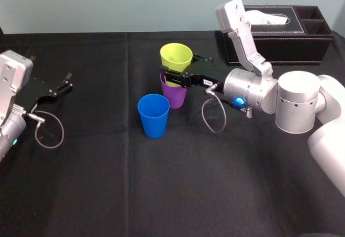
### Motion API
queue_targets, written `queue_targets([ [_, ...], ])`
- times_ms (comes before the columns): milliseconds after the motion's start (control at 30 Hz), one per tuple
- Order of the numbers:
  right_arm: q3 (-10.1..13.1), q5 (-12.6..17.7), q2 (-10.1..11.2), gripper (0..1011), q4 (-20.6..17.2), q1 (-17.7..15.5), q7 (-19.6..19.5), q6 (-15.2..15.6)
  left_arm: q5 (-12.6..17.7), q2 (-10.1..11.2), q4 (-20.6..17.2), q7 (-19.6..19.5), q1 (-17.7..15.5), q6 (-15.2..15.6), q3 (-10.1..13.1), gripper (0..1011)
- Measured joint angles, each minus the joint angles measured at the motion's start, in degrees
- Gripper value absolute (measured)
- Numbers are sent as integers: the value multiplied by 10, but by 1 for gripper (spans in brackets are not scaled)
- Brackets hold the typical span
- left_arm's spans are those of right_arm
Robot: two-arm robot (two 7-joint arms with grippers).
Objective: Stack the three plastic cups sequentially using one hand.
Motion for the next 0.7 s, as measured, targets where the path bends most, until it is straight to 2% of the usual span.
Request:
queue_targets([
  [533,-1,-5,-2,733,6,-2,2,-6,0,0,0,0,0,0,0,1010],
  [667,-1,-4,-1,812,5,-2,2,-5,0,0,0,0,0,0,0,1010],
  [700,-1,-4,-1,864,5,-2,2,-5,0,0,0,0,0,0,0,1010],
])
